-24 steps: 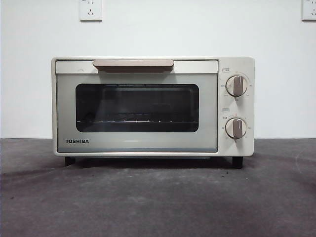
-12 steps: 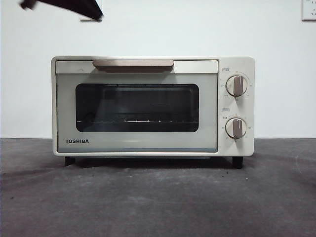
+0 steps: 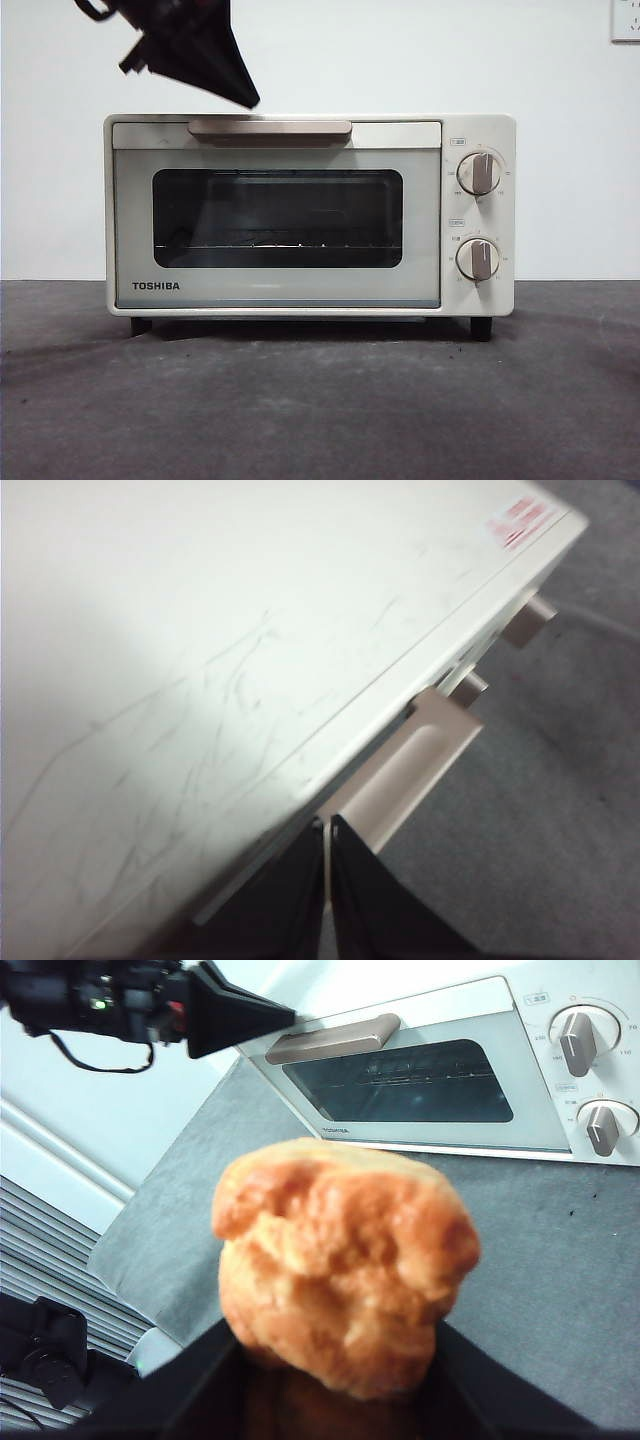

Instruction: The left arm flap open the oven, the right arm pick bread and place it into oven, the left arm flap close the oven

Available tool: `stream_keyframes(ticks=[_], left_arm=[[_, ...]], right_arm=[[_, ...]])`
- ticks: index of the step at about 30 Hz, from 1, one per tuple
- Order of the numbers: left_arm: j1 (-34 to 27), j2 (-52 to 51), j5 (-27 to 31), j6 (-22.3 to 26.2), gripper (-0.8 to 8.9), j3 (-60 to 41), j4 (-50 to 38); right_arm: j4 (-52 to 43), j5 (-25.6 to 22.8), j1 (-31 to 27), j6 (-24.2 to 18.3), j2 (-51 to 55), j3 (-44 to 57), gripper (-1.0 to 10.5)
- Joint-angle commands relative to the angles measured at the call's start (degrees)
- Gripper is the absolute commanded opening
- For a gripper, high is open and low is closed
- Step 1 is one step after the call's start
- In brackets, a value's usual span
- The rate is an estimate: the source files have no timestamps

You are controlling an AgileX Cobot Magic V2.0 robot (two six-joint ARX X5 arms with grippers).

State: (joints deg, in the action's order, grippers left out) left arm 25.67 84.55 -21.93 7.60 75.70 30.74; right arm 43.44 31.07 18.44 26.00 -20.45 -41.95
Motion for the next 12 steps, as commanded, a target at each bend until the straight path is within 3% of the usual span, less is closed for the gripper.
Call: stream_keyframes(ticks=[1,12], left_arm=[[0.3,1.8,0.1,0.8,0.1,1.3,-0.5],[0.6,3.3,1.2,1.0,0.1,1.3,3.7]], right_arm=[[-0.8,0.1,0.3,0.6,0.0,-0.9,2.0],[-0.7,0.1,0.3,0.6,0.0,-0.9,2.0]])
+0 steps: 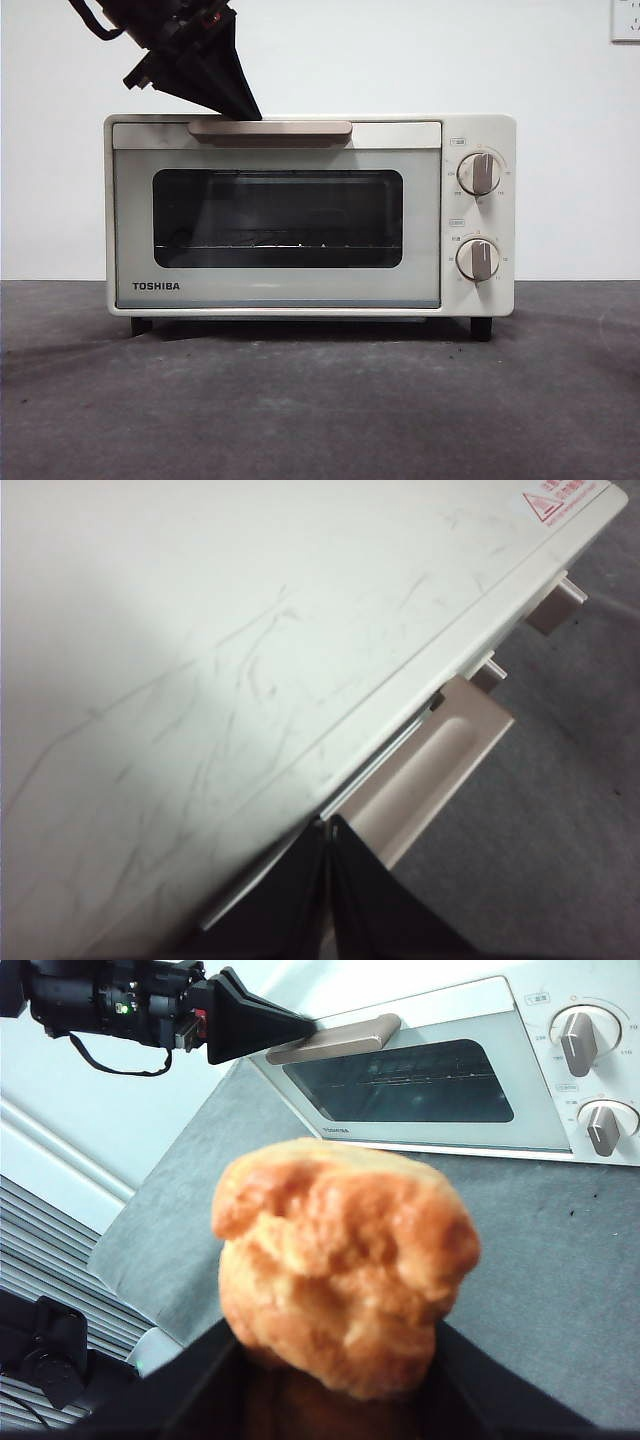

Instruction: The left arm flap open the oven, the right arm pick bread and place it into oven, the left arm flap close the oven

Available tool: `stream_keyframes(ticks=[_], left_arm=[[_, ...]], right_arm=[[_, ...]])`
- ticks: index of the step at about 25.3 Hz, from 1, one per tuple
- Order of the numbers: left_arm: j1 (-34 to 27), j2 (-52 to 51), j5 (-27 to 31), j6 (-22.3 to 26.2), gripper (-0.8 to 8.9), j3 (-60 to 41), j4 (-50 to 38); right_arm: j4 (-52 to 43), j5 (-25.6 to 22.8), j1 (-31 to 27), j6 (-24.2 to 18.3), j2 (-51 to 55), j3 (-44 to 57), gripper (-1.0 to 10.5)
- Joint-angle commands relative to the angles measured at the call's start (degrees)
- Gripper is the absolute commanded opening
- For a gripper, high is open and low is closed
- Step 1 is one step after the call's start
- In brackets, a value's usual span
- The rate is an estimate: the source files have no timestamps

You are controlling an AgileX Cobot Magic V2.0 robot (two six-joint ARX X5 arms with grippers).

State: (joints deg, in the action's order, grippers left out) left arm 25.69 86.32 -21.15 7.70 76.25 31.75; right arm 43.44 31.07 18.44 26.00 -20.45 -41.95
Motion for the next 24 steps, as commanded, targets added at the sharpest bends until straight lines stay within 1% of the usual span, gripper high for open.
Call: stream_keyframes(ticks=[1,5,7,10,14,19,24], left_arm=[[0.8,1.5,0.4,1.3,0.1,0.7,3.7],[1.9,1.5,1.1,3.5,0.1,0.7,7.2],[2.7,1.5,3.0,3.8,0.1,0.7,9.3],[3.8,1.5,5.8,5.6,0.1,0.7,13.8],[4.7,0.7,6.3,5.7,0.1,-1.0,15.8],[6.4,-3.1,6.3,4.8,0.1,-6.7,13.0],[8.7,-8.4,6.4,0.9,0.1,-15.3,6.0]], right_arm=[[-0.7,0.0,0.3,0.6,0.0,-0.9,2.0],[-0.7,0.0,0.3,0.6,0.0,-0.9,2.0],[-0.5,0.0,0.3,0.6,0.0,-0.9,2.0],[-0.5,0.0,0.3,0.6,0.0,-0.9,2.0],[-0.5,0.0,0.3,0.6,0.0,-0.9,2.0],[-0.1,0.0,0.3,0.6,0.0,-0.9,2.0],[-0.1,0.0,0.3,0.6,0.0,-0.9,2.0]])
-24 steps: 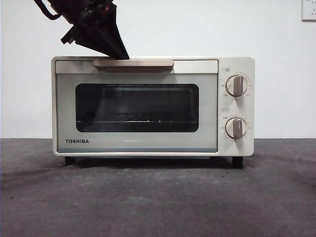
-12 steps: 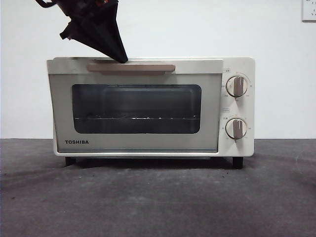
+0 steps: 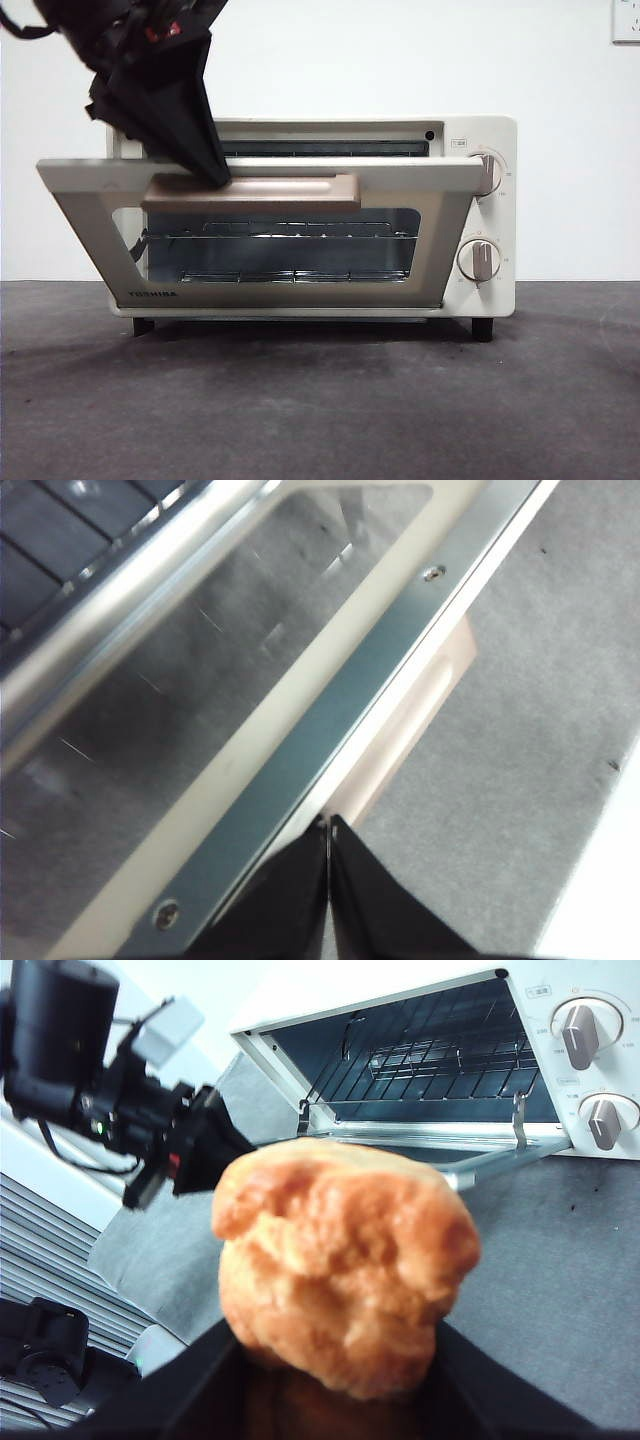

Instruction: The left arm flap open the oven, the right arm pick bread and place it into oven, the left arm flap close the oven

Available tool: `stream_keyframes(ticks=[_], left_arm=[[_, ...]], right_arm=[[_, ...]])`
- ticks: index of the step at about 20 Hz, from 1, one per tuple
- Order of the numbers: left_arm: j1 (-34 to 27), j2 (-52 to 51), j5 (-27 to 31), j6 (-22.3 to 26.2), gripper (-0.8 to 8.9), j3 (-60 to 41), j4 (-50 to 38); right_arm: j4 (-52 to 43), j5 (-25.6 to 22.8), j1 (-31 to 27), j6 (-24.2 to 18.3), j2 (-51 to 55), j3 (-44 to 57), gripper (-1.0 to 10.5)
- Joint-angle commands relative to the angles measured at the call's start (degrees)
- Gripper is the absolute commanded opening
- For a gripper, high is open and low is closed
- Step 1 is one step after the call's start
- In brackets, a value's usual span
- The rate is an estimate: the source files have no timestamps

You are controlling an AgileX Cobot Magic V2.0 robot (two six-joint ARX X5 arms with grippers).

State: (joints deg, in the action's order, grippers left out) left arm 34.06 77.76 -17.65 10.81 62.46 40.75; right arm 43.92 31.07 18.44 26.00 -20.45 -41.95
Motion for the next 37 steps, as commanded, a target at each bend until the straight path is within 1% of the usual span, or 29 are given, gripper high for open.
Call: stream_keyframes(ticks=[1,3,8,13,20,24,27,30,31,34,36,37], left_arm=[[0.9,-0.4,2.9,-3.1,0.1,-3.4,-5.1],[2.1,-0.6,3.1,-5.0,0.1,-6.7,-8.3],[6.4,-0.6,9.0,-9.0,0.1,-13.2,-15.1],[10.1,-0.6,11.7,-11.1,0.1,-16.4,-18.6],[14.0,-0.6,13.0,-14.3,0.1,-22.3,-22.9],[15.9,-1.6,13.0,-14.6,0.1,-22.8,-22.6],[17.5,-6.8,13.0,-16.5,0.1,-22.8,-20.3],[18.2,-15.3,13.9,-18.0,0.11,-22.8,-14.2],[18.1,-18.6,15.5,-18.5,0.11,-22.8,-11.7],[17.8,-28.7,22.6,-22.4,0.1,-22.8,-4.6],[17.6,-35.7,24.1,-24.1,0.1,-22.8,-1.6],[17.6,-39.2,24.2,-24.9,0.1,-22.8,-0.5]], right_arm=[[-0.6,0.0,0.3,0.6,0.0,-0.9,2.0],[-0.6,0.0,0.3,0.6,0.0,-0.9,2.0],[-0.3,0.0,0.3,0.6,0.0,-0.9,2.0],[-0.2,0.0,0.3,0.6,0.0,-0.9,2.0],[-0.2,0.0,0.3,0.6,0.0,-0.9,2.0],[-0.2,0.1,0.3,0.7,0.0,-0.9,2.0],[-0.5,0.1,0.3,1.8,-0.5,-0.9,2.0],[-1.9,2.1,0.4,2.3,-3.4,-0.9,2.0],[-2.6,2.2,0.5,2.3,-4.8,-0.9,2.0],[-7.9,1.9,2.6,2.6,-9.3,-0.9,2.0],[-12.1,1.1,5.2,3.9,-13.2,-0.9,1.9],[-14.2,-0.2,7.1,4.4,-15.7,-0.9,1.9]])
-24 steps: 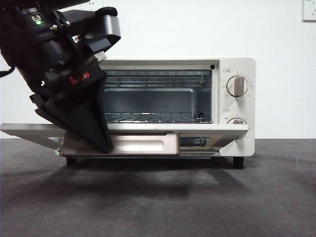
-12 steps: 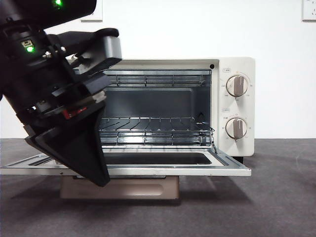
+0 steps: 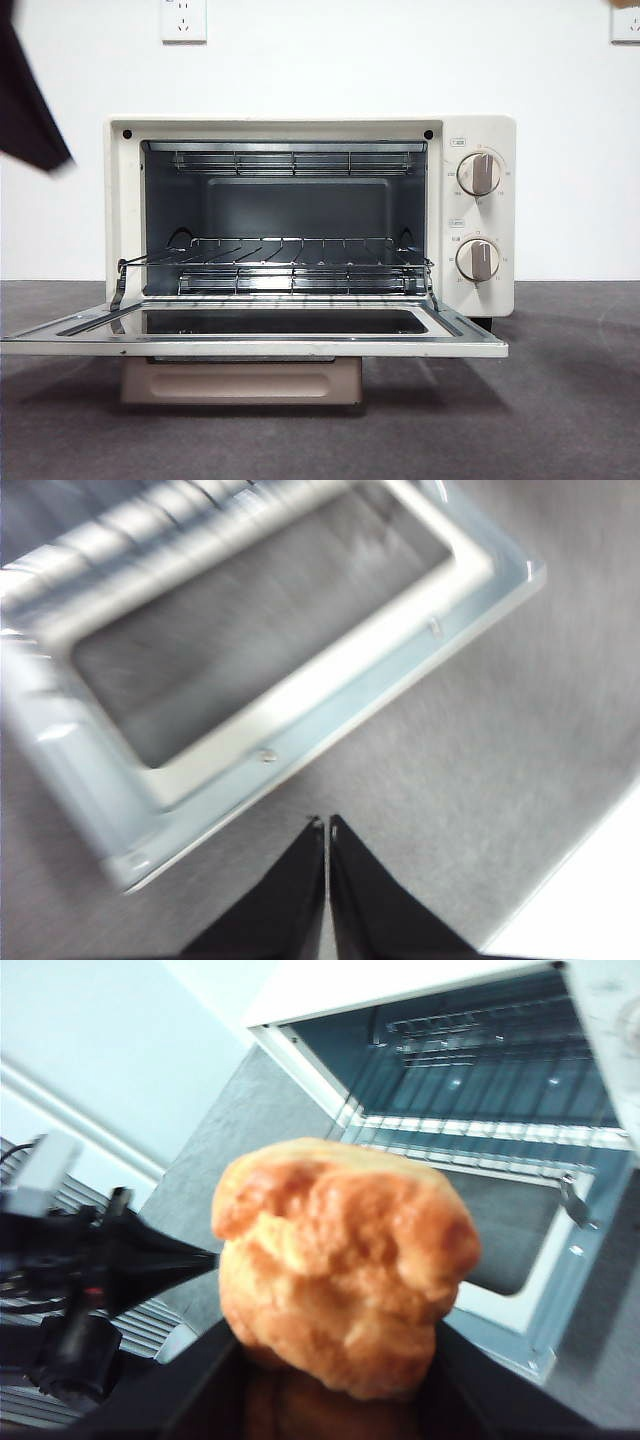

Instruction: The left arm flap open the oven, the right arm pick bread and place it into oven, the left arm flap close the oven

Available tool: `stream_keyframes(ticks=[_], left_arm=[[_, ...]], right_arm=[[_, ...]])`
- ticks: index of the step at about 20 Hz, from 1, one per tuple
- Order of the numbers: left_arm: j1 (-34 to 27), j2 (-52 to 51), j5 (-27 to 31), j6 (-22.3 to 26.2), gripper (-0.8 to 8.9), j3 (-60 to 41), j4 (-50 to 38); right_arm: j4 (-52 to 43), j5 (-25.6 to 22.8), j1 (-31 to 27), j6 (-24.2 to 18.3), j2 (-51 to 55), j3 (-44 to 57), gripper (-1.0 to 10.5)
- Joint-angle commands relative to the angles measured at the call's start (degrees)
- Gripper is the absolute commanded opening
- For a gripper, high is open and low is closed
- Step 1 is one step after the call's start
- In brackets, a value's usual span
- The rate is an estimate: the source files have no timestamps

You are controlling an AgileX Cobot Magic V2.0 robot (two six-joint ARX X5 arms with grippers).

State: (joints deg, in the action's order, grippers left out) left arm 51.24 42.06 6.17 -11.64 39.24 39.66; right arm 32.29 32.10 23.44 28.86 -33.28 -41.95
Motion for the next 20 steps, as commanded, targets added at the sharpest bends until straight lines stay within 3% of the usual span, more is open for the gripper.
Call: stream_keyframes(ticks=[1,7,13,20], left_arm=[[0.4,-6.8,0.4,-3.3,0.1,0.5,1.6],[0.4,-22.3,0.4,-11.7,0.1,0.5,6.0],[0.4,-25.8,0.4,-15.3,0.1,0.5,6.6],[0.4,-25.7,0.2,-19.6,0.1,0.5,7.4]], right_arm=[[-4.4,-2.8,4.2,1.8,-5.4,-0.9,2.0],[-22.9,-16.8,16.3,5.2,-23.5,-0.9,1.9],[-34.5,-23.2,17.6,7.9,-41.7,-3.5,1.9],[-43.4,-30.6,17.6,10.4,-50.6,-5.4,1.9]])
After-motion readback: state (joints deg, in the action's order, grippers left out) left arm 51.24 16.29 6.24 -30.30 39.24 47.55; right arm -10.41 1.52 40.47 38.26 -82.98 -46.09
